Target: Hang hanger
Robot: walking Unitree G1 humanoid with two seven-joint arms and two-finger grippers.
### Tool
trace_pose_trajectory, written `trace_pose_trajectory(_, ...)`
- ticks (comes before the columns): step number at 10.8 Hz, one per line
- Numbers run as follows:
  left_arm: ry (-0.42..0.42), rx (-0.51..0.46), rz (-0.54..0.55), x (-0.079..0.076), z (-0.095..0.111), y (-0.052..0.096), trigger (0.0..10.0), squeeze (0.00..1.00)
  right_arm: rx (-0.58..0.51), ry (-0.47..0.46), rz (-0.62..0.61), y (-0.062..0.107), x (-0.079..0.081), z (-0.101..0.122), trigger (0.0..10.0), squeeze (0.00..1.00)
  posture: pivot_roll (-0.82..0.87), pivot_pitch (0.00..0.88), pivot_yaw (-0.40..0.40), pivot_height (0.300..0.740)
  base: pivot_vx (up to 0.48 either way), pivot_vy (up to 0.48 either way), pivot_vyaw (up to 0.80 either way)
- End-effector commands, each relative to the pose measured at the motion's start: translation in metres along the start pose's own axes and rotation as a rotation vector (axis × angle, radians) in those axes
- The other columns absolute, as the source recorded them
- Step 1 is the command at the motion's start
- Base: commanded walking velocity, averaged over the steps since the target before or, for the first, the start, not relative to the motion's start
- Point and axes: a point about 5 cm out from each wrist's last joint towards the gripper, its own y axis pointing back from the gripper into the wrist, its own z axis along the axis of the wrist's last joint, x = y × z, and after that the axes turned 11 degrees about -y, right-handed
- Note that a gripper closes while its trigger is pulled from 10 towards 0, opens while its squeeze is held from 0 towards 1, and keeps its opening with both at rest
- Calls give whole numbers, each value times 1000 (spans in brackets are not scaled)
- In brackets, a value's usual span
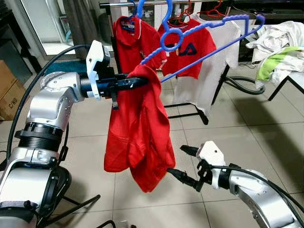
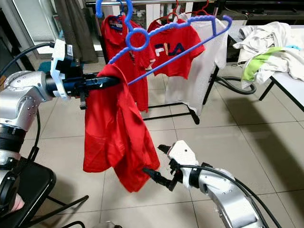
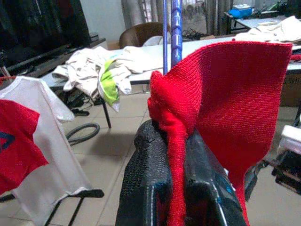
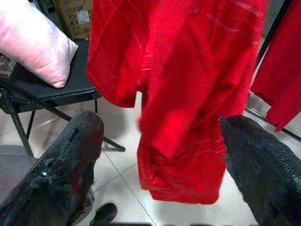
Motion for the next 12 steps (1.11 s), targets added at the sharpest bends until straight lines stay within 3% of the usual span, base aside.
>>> trace_pose_trajectory(1, -34, -46, 28, 8, 14, 1, 0, 0, 23, 1, -45, -5, -2, -5, 10000, 0, -24, 0, 78, 740, 0, 0, 0)
trace_pose_trajectory(3, -27, -63, 31, 8, 14, -3, 0, 0, 13, -27, -120, -20, -5, -7, 10000, 0, -24, 0, 78, 740, 0, 0, 0)
trace_pose_trajectory(4, -23, -68, 28, 6, 14, -4, 0, 0, 7, -38, -160, -25, -7, -8, 6784, 0, -24, 0, 78, 740, 0, 0, 0)
trace_pose_trajectory(5, -22, -70, 25, 6, 15, -4, 0, 0, 6, -38, -181, -26, -10, -9, 0, 0, -24, 0, 76, 740, 0, 0, 0)
trace_pose_trajectory(7, -22, -71, 20, 5, 17, -2, 0, 0, 0, -30, -177, -21, -14, -9, 0, 0, -22, 0, 73, 740, 0, 0, 0)
trace_pose_trajectory(8, -21, -72, 18, 5, 17, -2, 0, 0, -7, -23, -148, -14, -16, -8, 980, 0, -22, 0, 73, 740, 0, 0, 0)
trace_pose_trajectory(10, -17, -75, 10, 4, 18, -2, 0, 0, -2, -8, -165, -6, -25, -7, 7569, 0, -23, 0, 74, 740, 0, 0, 0)
trace_pose_trajectory(11, -14, -77, 5, 4, 18, -2, 0, 0, -1, -2, -166, -5, -27, -7, 7569, 0, -23, 0, 74, 740, 0, 0, 0)
trace_pose_trajectory(12, -13, -78, 0, 4, 18, -3, 0, 0, 2, 8, -160, -5, -28, -6, 9608, 0, -25, 0, 78, 740, 0, 0, 0)
